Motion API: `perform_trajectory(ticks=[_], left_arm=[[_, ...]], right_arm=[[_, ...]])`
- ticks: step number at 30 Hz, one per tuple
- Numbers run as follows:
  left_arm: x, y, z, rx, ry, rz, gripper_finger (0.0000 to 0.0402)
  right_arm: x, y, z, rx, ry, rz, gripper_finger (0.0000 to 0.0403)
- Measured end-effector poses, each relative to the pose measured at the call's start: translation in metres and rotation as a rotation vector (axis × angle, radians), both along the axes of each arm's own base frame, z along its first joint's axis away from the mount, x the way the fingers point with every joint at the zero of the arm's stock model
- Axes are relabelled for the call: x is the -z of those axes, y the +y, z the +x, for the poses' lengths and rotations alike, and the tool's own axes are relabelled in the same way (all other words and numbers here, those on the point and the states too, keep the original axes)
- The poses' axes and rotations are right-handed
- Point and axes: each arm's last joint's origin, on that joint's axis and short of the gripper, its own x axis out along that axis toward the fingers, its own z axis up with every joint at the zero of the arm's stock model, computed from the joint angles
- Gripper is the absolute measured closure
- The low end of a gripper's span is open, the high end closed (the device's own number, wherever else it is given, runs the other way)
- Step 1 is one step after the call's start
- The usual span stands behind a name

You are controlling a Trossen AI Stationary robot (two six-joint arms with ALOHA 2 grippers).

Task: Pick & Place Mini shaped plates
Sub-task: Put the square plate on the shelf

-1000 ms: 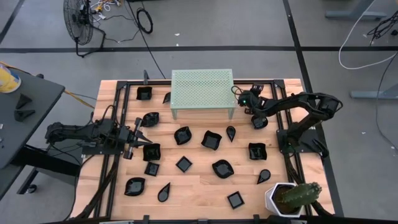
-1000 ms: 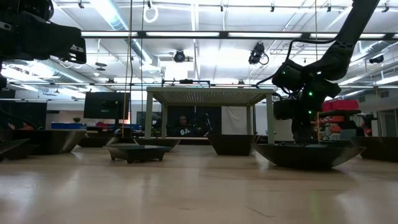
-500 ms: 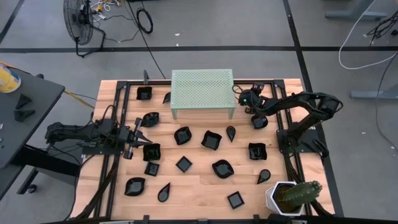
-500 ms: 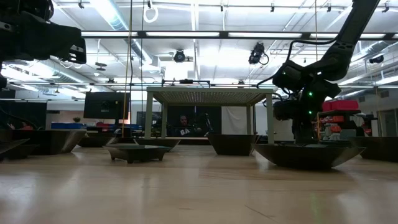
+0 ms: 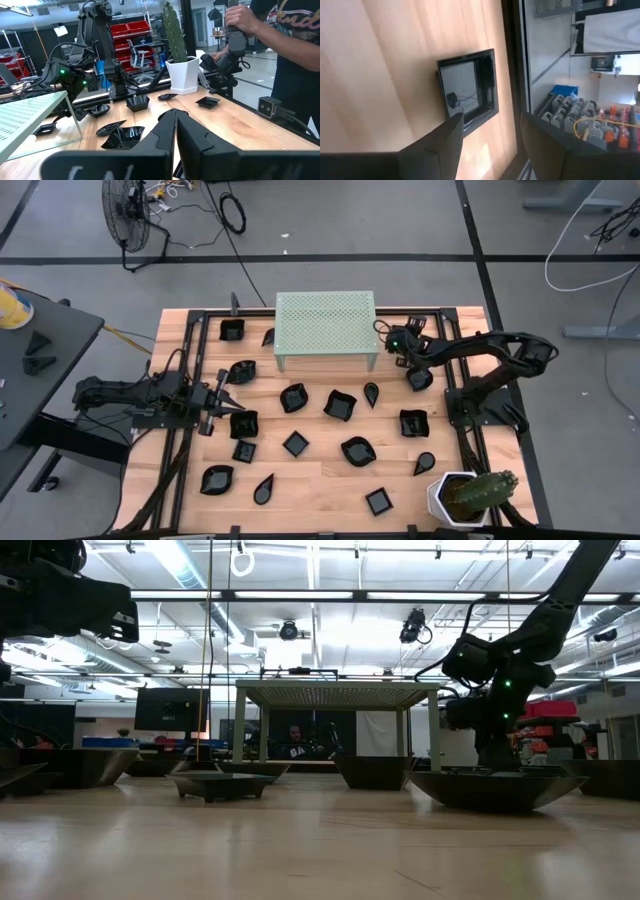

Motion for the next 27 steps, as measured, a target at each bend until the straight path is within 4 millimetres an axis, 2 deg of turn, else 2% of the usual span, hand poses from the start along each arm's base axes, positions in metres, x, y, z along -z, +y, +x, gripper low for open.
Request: perform_trajectory(ticks=[10, 27], left_arm=[[0.0, 0.0, 0.0, 0.0, 0.0, 0.0, 0.0378], [0.0, 0.0, 0.0, 0.0, 0.0, 0.0, 0.0378]], right_arm=[[0.004, 0.003, -0.002, -0.049, -0.01, 0.106, 0.0202], [0.01, -0.004, -0.002, -0.04, -0.05, 0.134, 0.0202]])
